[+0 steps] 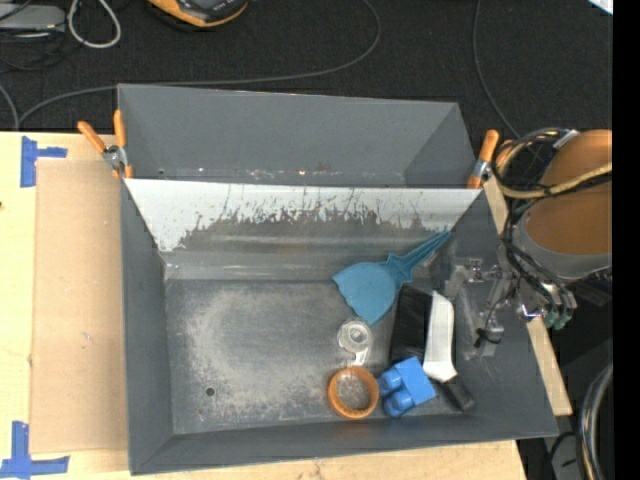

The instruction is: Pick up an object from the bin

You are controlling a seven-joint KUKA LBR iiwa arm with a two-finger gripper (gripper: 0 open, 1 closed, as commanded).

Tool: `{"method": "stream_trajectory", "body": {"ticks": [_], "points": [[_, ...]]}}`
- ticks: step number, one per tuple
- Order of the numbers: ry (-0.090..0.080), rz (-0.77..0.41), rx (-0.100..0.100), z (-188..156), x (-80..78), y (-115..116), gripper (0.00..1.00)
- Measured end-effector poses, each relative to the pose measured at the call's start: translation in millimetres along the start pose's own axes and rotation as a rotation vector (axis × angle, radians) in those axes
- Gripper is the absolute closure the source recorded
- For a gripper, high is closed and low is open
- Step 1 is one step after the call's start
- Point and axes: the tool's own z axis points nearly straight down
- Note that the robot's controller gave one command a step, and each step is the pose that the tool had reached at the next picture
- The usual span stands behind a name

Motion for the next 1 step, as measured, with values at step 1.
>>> {"method": "stream_trajectory", "body": {"ticks": [1], "points": [[-0.008, -0.005, 0.002, -4.5, -1.5, 0.8, 0.00]]}}
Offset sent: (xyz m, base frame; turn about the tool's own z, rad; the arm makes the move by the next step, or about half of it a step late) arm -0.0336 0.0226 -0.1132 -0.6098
